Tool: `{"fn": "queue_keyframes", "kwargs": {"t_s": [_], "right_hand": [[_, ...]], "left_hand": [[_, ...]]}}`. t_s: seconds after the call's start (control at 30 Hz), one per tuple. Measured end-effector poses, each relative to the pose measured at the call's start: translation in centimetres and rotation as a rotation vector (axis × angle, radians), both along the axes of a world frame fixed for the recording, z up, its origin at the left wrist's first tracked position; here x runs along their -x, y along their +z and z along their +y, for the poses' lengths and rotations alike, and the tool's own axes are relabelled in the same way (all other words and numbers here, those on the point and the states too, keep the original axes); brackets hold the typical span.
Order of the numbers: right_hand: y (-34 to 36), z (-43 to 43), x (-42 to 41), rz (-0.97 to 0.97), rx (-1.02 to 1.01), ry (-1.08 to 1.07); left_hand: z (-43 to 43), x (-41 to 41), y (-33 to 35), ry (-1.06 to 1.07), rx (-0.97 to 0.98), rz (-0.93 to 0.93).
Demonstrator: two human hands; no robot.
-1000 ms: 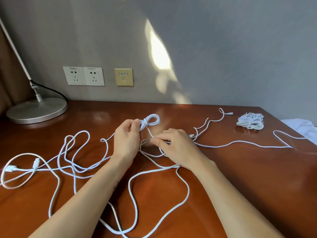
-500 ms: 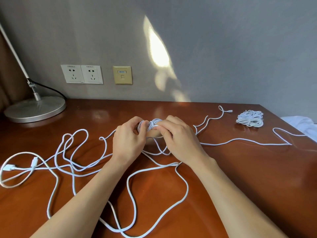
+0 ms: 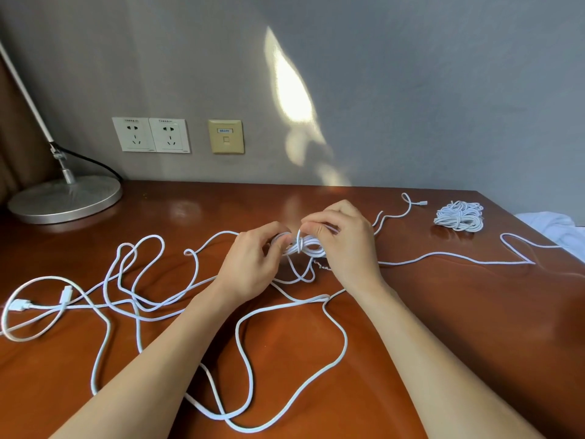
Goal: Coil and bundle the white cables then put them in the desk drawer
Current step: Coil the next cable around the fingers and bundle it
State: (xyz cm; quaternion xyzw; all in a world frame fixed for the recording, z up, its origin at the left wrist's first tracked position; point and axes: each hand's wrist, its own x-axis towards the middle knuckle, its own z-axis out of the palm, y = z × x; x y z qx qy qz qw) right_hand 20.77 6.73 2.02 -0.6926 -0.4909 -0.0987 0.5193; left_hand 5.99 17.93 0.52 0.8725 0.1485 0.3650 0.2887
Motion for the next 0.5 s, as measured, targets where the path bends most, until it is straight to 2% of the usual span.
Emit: {"fn": "queue_keyframes", "kwargs": {"t_s": [0.3,0.5], "right_hand": [[0.6,-0.5,0.1,0.307,0.073,0.067],[0.6,-0.9,-1.1,0.157,0.106,0.009]], "left_hand": [[-0.2,0.3,0.2,-0.055,0.088,0.027],[-0.6,0.2,0.5,-0.081,0.163,0.005]]}}
